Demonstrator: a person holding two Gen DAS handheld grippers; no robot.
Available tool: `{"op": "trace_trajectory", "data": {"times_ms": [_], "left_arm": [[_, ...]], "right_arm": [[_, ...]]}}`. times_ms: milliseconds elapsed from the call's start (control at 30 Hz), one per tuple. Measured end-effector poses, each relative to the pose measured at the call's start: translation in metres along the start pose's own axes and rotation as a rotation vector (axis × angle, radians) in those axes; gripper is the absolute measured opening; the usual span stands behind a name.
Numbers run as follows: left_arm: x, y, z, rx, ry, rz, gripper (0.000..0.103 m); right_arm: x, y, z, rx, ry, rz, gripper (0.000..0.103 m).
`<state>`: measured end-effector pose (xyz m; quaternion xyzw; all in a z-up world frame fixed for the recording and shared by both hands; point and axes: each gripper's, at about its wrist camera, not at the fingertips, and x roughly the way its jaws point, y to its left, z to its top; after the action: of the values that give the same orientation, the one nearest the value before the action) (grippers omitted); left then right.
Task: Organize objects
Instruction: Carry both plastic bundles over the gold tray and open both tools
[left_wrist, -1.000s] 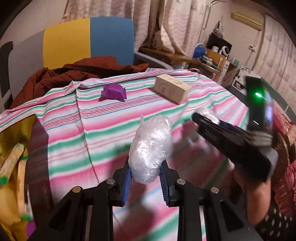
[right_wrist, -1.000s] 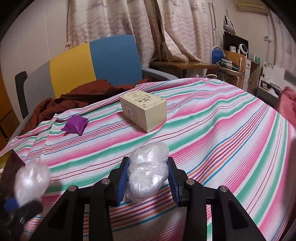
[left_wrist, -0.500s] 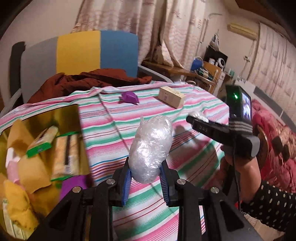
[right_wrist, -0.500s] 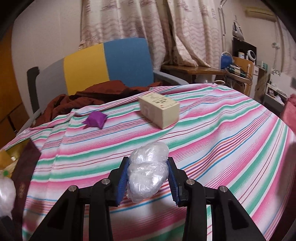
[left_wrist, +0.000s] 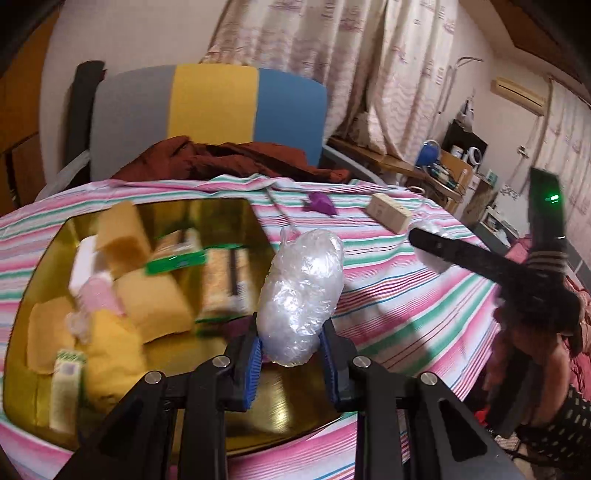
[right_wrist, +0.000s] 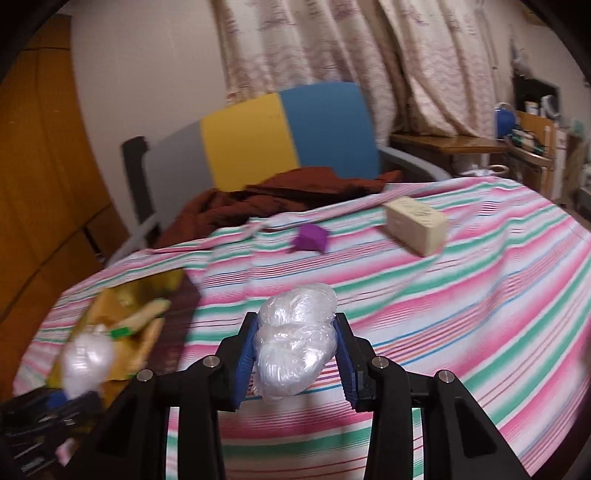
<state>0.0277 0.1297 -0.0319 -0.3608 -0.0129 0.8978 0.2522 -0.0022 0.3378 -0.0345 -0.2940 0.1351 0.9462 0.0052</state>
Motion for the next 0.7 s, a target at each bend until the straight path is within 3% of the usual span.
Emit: {"op": "trace_trajectory", "data": {"times_ms": [267,500,700], "left_arm": [[0.0,0.04,-0.019,-0.058,0.075,0.068,0.027],[0.001,0.052,-0.032,-0.065,0.118,0.102,0.027],[0.0,0.061,-0.036,-0.06,0.125,0.146,0.027]], "right_arm": [[-0.007,0.073,-0.017,-0.099,0.067,0.17,0.04],[-0.001,0.115,-0.036,-0.181,0.129,0.243,0.04],[0.007,0.128,-0.047,-0.186,0.187,0.284,0.041]]}}
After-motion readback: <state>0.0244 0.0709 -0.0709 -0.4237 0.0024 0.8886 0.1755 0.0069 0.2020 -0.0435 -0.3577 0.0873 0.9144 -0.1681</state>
